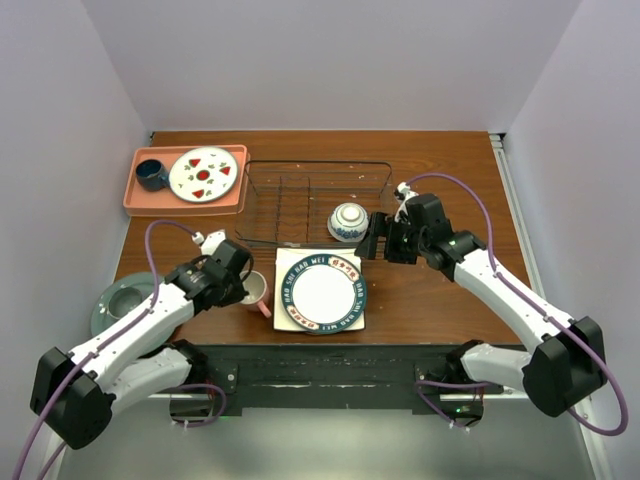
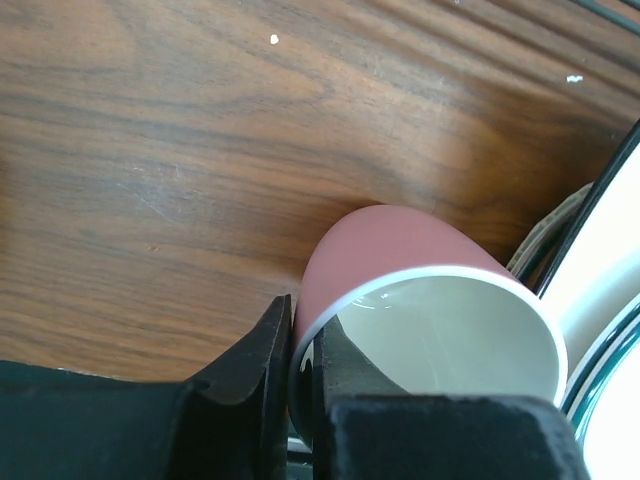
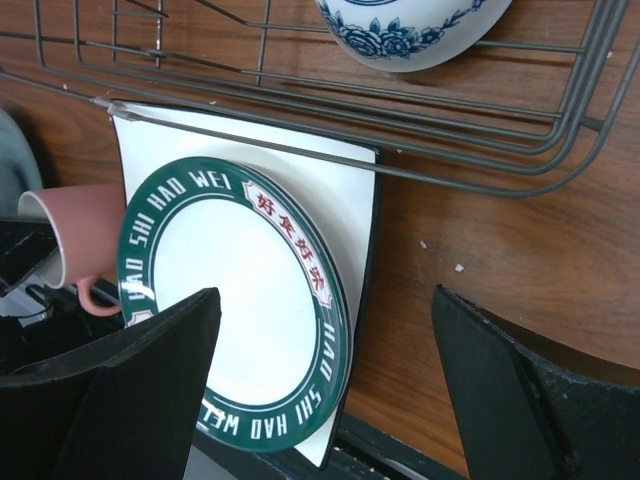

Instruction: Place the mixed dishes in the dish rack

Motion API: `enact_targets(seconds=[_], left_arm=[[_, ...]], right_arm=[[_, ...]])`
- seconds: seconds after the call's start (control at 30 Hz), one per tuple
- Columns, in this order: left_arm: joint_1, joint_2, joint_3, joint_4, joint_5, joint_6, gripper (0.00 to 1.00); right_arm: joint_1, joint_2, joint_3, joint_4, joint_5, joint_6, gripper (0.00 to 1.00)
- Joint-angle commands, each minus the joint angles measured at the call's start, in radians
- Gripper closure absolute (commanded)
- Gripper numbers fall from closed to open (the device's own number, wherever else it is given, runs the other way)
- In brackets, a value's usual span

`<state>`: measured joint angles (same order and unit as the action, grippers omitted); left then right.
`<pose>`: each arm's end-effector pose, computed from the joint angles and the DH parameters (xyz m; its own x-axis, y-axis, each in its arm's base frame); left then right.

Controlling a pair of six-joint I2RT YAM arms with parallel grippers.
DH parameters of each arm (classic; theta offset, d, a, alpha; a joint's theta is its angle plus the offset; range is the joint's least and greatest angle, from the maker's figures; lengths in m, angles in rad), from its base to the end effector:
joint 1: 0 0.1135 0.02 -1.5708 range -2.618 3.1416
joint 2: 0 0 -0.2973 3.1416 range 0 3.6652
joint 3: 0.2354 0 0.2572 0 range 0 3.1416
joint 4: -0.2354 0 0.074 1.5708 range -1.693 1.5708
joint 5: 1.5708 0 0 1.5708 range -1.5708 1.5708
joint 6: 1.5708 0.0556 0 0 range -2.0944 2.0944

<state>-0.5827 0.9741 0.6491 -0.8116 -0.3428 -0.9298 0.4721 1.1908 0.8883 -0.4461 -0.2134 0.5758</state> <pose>0.1458 -0.0737 0.2218 -0.7737 -0.3941 -0.4960 -0.3678 0.9169 -0.1548 0.2265 0.1289 0.2850 -0.8257 0.1759 -0.5360 -0.1586 0.8394 0.5198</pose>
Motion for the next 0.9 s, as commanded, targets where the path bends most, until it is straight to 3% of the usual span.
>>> enact_targets(seconds=[0.0,0.23,0.43,0.53,0.57,0.63,0.77,0.87], left_arm=[[0.003,-0.034,0.142,-0.003,0.016,0.094,1.00],[0.001,-0.095,0.299,-0.040,0.082,0.239,1.00],[0.001,-0.127,0.383,0.089,0.280,0.379,1.00],[0.000,-0.112,0.411,0.185,0.320,0.413,1.00],[0.001,-0.107,0.418,0.212,0.338,0.424,1.00],[0.001,-0.077,0.428,0.290,0.372,0.427,1.00],[0.000,-0.022,0.455,0.397,0.424,0.434,1.00],[-0.002,0.014,0.466,0.443,0.452,0.437,1.00]], right_arm=[[0.003,-0.045,0.054,-0.026,0.037,-0.005,0.10],[0.002,-0.086,0.089,-0.051,0.066,-0.005,0.09],[0.002,-0.047,0.152,-0.023,0.101,-0.034,0.12],[0.002,0.048,0.219,-0.014,0.135,-0.077,0.23],[0.002,0.108,0.263,-0.017,0.153,-0.089,0.33],[0.002,0.179,0.308,-0.029,0.183,-0.131,0.39],[0.003,0.332,0.418,-0.090,0.209,-0.178,0.63],[0.002,0.404,0.442,-0.112,0.212,-0.198,0.70]])
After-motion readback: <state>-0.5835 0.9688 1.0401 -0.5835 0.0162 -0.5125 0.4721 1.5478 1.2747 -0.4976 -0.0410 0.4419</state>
